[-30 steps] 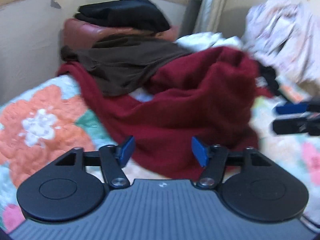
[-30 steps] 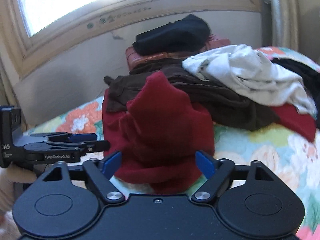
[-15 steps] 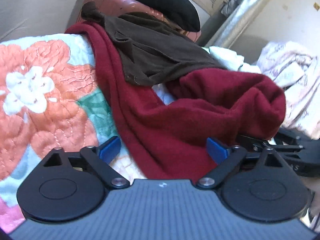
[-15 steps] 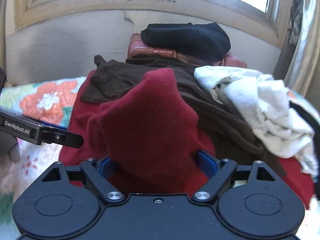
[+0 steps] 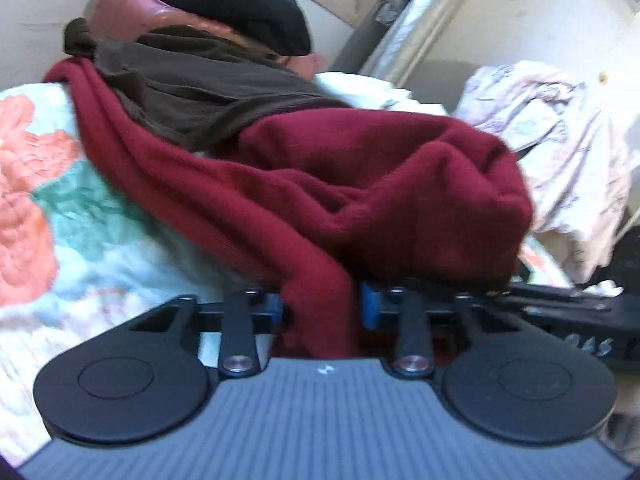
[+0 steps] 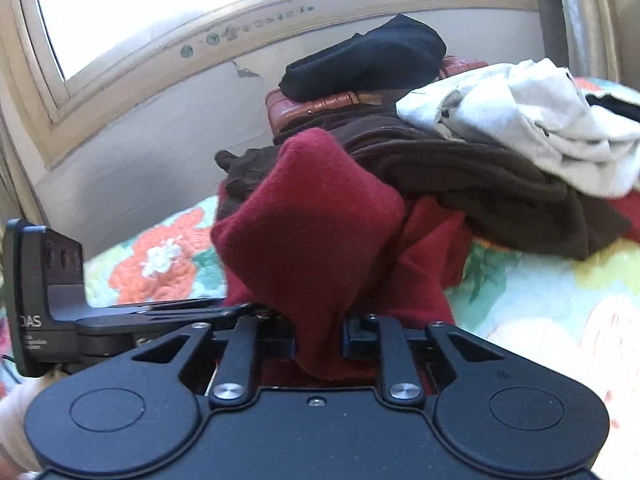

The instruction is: Fold clothes

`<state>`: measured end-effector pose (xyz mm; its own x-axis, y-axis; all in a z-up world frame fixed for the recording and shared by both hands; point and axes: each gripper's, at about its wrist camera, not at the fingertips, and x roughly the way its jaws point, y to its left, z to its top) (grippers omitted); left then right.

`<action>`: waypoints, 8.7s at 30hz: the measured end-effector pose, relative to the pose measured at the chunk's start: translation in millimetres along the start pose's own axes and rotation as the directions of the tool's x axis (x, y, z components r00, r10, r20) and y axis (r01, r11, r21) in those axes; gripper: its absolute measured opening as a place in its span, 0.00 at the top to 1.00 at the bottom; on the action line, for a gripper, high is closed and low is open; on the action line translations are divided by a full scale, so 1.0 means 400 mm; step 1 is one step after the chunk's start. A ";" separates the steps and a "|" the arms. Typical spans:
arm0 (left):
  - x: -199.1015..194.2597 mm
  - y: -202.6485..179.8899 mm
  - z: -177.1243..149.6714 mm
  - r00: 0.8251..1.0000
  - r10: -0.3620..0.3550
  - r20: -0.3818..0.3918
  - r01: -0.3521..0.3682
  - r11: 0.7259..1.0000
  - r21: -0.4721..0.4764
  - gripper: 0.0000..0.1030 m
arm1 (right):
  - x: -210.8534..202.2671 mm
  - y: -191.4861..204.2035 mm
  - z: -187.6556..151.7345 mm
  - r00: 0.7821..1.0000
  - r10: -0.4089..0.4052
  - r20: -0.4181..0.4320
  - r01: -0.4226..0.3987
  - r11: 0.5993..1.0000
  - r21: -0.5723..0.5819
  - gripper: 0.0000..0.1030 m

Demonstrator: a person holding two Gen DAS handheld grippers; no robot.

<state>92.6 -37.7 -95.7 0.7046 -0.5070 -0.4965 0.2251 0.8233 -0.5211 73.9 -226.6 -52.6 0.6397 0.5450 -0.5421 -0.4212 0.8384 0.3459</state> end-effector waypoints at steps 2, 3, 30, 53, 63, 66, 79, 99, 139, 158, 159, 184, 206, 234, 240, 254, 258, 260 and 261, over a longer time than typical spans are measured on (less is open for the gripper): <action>-0.015 -0.022 -0.007 1.000 0.000 -0.002 0.000 1.000 0.018 0.77 | -0.028 0.011 -0.002 1.000 0.004 0.014 -0.004 1.000 0.005 0.78; -0.022 -0.033 -0.010 1.000 0.000 -0.006 0.000 0.999 0.039 0.77 | -0.039 0.014 -0.002 1.000 -0.001 0.015 0.001 1.000 0.011 0.78; -0.239 -0.379 -0.114 0.973 -0.222 -0.068 0.231 0.895 0.382 0.79 | -0.475 0.008 -0.082 0.989 -0.057 0.138 0.035 0.987 0.158 0.79; -0.149 -0.669 -0.256 0.903 -0.349 -0.252 0.427 0.793 0.433 0.78 | -0.727 -0.077 -0.168 0.928 -0.355 0.113 0.313 0.907 0.282 0.96; -0.166 -0.609 -0.234 0.926 -0.306 -0.222 0.378 0.781 0.498 0.75 | -0.686 -0.262 -0.206 0.940 -0.337 0.050 0.266 0.818 0.510 0.52; -0.194 -0.548 -0.173 0.928 -0.307 -0.213 0.372 0.808 0.457 0.53 | -0.663 -0.269 -0.201 0.954 -0.294 0.058 0.218 0.815 0.537 0.42; 0.022 -0.276 -0.010 0.967 -0.049 -0.252 0.112 0.964 0.241 0.35 | -0.564 -0.308 -0.222 0.949 -0.299 -0.101 0.312 0.843 0.438 0.37; 0.071 -0.370 -0.131 0.970 -0.151 -0.191 0.216 0.897 0.387 0.89 | -0.502 -0.248 -0.226 0.933 -0.353 -0.074 0.360 0.910 0.207 0.84; -0.141 -0.749 -0.347 0.852 -0.402 -0.336 0.523 0.693 0.496 0.92 | -0.961 -0.219 -0.353 0.767 -0.641 0.028 0.584 0.716 0.381 0.86; -0.002 -0.849 -0.155 0.845 -0.204 -0.495 0.498 0.638 0.587 0.92 | -1.046 -0.284 -0.471 0.802 -0.582 0.133 0.495 0.774 0.395 0.86; 0.022 -0.861 -0.158 0.855 -0.188 -0.484 0.481 0.637 0.602 0.92 | -1.040 -0.304 -0.475 0.802 -0.586 0.118 0.499 0.765 0.408 0.86; -0.091 -0.667 -0.291 0.971 0.093 -0.219 0.008 0.908 0.418 0.39 | -0.910 -0.243 -0.516 0.847 -0.512 0.140 0.502 0.859 0.103 0.49; -0.102 -0.607 -0.343 0.974 -0.201 -0.104 0.210 0.975 0.080 0.94 | -0.620 -0.100 -0.473 0.869 -0.485 0.096 0.484 0.796 -0.364 0.38; -0.102 -1.146 -0.434 0.863 -0.424 -0.275 0.505 0.738 0.448 0.69 | -1.323 -0.408 -0.581 0.489 -0.868 0.084 0.847 0.495 0.195 0.94; -0.078 -0.950 -0.379 0.962 -0.197 -0.187 0.267 0.813 0.517 0.66 | -1.400 -0.529 -0.665 0.366 -0.929 -0.059 0.917 0.350 0.193 0.94; 0.021 -0.630 -0.316 0.976 0.019 -0.217 0.067 0.922 0.382 0.54 | -1.403 -0.411 -0.702 0.382 -0.921 -0.079 0.883 0.339 0.325 0.34; 0.078 -0.604 -0.317 0.965 -0.038 -0.258 0.105 0.962 0.252 0.51 | -1.336 -0.420 -0.701 0.768 -0.639 0.043 0.541 0.685 0.488 0.34; 0.115 -0.584 -0.311 0.963 -0.054 -0.263 0.093 0.986 0.140 0.42 | -1.272 -0.423 -0.694 0.863 -0.499 0.081 0.395 0.766 0.506 0.34; 0.134 -0.571 -0.307 0.963 -0.060 -0.264 0.082 0.994 0.075 0.39 | -1.237 -0.417 -0.687 0.885 -0.456 0.091 0.357 0.793 0.494 0.34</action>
<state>-3.5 -284.3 -88.4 0.4869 -0.6047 -0.6302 0.3319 0.7955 -0.5069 -349.0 -638.3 -52.4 0.8169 0.1011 -0.5679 0.2123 0.8627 0.4590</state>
